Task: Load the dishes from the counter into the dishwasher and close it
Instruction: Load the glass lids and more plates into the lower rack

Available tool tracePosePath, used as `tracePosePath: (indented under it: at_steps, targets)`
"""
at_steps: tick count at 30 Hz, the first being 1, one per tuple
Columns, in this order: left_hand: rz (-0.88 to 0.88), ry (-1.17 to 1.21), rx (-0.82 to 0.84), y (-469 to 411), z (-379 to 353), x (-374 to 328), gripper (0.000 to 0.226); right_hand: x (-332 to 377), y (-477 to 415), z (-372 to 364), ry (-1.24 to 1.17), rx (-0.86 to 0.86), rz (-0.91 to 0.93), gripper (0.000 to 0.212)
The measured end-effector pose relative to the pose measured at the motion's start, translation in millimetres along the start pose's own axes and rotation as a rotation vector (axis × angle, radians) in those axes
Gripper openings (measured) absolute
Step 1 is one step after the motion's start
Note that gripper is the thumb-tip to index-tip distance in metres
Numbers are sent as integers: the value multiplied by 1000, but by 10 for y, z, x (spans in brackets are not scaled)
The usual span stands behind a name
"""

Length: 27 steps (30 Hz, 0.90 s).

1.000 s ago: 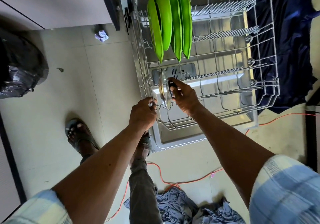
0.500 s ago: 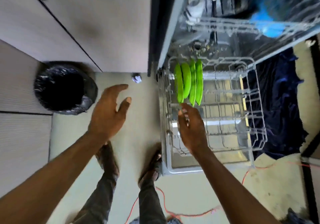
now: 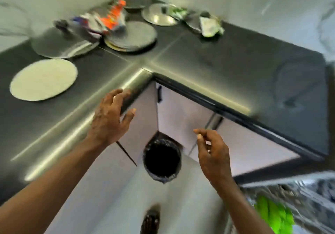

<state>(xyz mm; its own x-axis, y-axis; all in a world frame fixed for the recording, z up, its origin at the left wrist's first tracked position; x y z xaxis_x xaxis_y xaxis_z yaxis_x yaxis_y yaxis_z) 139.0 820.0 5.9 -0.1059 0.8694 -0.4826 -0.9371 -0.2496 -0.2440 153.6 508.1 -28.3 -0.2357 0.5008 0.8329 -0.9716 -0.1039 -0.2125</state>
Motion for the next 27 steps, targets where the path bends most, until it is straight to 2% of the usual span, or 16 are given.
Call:
tracePosePath:
  at_steps: [3,6,9,13,19,23,25,27]
  targets:
    - [110,-125,117,-296,350,563,89,545,-550,-448,10,98,106,20]
    - [149,-300,276,-472,393,948,115,978,-1113,-903,44,185,166,20]
    - [133,-327,231,-563,285,1095,108,1329,-1769,-1414,48,206,124,14]
    - [132,-311,204,-630,230,1153,100,1562,-2639,-2048,-2,222,-181,19]
    - [141,-293,197,-650,249,1131,93,1777,-3206,-2746,221,238,-117,41]
    - [144,-295,185,-652,234,1145,92,1782,-3257,-3086,369,236,-77,40]
    - [141,-295,171,-646,225,1157,90,1748,-3244,-3186,379,197,-55,45]
    - [140,-290,161,-651,217,1170,89,1728,-3296,-3231,279,82,-167,55]
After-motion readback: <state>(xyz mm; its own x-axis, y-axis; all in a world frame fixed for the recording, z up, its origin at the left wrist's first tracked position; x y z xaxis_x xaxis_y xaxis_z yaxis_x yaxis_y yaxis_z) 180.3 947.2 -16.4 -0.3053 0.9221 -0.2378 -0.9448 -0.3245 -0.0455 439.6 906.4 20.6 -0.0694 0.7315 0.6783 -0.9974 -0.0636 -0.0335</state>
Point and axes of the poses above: each hand's wrist, its own y-axis away from the middle knuckle, its own z-axis out of the back of the hand, x = y × z, the point moved 2 cm from there along -y, towards the middle knuckle, and after that the axes turned 2 degrees about z, right-handed, at the moved point
